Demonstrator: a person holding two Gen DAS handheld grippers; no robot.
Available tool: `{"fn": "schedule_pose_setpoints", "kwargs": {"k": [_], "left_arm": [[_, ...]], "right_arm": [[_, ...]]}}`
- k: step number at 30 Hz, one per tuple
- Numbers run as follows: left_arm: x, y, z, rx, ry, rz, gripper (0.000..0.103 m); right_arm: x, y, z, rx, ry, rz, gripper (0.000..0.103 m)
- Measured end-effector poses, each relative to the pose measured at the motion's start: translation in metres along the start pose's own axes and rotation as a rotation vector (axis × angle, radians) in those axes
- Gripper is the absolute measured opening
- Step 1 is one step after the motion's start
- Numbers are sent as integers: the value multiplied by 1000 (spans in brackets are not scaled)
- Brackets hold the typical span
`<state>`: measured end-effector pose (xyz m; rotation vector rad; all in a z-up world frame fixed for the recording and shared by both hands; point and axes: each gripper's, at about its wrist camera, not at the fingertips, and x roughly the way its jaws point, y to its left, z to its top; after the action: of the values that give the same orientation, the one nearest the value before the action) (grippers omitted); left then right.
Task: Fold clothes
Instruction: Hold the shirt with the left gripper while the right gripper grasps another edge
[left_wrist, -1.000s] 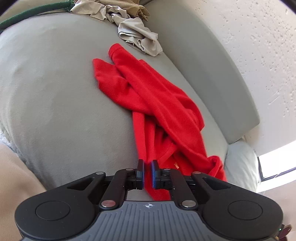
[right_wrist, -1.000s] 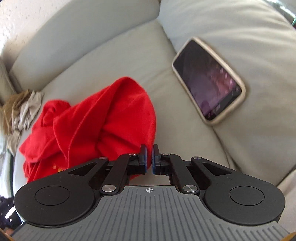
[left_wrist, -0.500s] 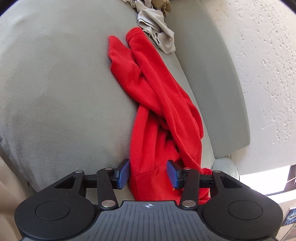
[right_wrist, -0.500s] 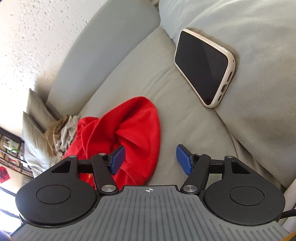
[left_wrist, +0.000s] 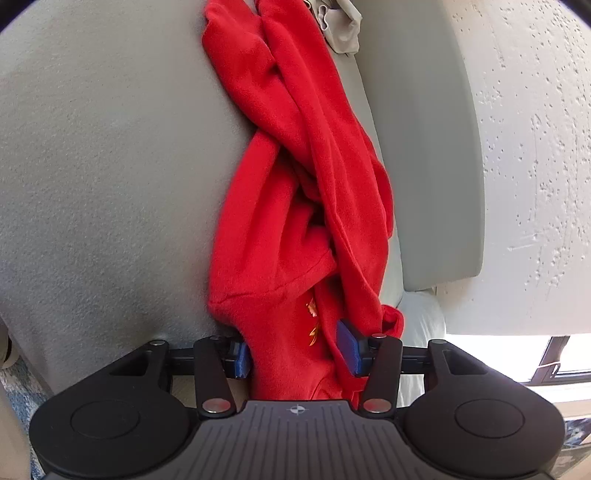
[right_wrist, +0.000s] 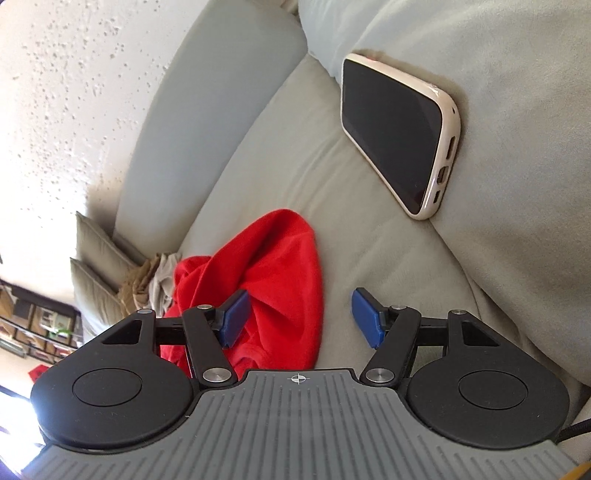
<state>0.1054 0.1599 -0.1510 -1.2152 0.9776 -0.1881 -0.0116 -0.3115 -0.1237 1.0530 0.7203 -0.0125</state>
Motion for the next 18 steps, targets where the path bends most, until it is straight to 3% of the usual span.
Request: {"fn": "schedule_pose_setpoints", "kwargs": {"k": [5,12,18], "left_arm": [[-4,-4,-4,22,-72,-22,39],[6,-9,-9,68,-130,8,33],[15,-9,-13,107,-129,3,29]], "right_arm": [[19,-2,11,9,0,12,60],[43,13,14,-170,-8,-4,58],[54,22,4,-331,-20,-40,29]]}}
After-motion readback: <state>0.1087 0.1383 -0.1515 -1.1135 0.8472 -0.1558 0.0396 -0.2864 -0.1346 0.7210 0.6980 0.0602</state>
